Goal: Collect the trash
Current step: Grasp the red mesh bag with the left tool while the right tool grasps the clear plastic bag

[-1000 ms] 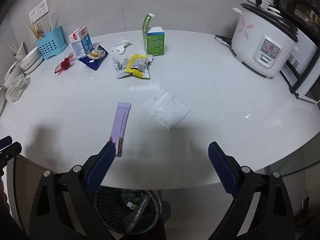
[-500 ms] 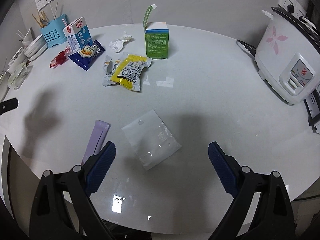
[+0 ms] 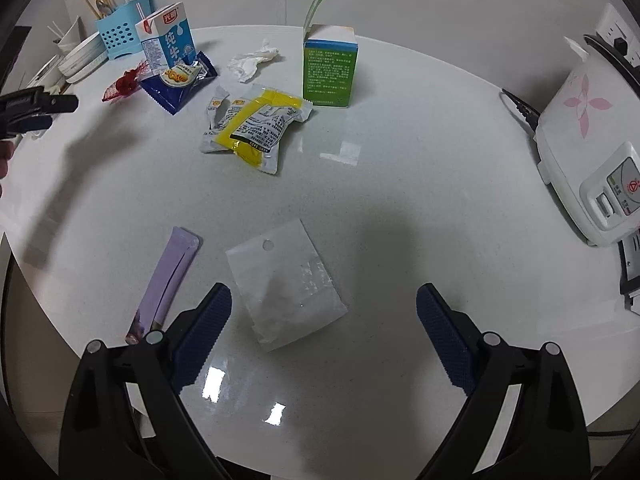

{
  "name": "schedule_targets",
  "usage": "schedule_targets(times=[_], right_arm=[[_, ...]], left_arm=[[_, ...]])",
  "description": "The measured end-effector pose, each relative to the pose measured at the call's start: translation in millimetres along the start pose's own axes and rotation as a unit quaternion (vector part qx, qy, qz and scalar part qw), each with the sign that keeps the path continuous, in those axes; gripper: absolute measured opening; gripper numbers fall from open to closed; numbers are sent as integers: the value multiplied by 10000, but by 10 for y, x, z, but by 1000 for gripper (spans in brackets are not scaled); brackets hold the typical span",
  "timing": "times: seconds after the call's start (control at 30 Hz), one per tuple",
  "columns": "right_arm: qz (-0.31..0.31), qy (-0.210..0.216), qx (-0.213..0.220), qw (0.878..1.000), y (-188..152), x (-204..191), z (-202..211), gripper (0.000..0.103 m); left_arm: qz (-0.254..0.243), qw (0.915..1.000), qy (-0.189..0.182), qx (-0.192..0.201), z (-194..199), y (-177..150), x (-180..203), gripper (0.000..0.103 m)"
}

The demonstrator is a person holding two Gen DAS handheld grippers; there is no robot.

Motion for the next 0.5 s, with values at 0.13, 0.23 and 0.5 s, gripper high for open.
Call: schedule_targets(times=[0.13,0.23,0.5], right_arm=[[12,30,-52,10000,-10,-49,-62,90],[95,2,-65,9999,-17,-89,-94,90],[-104,-2,-268,9996,-20,-51,-213,83]], left_arm=[[74,10000,27,-45,-243,237,-116,97],[86,9997,152,-142,-440,380,-214,97],[26,9992,280,-293,-821,675,-326,97]])
Point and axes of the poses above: each gripper's, at about its wrist camera, not at the fingertips, and z roughly against the way its jaws point, x to its right, y to its top, the point moved 9 cm from there along -z, roughly the way its jaws point, and after that the axes turned 2 degrees about -y, right-handed, at the moved point
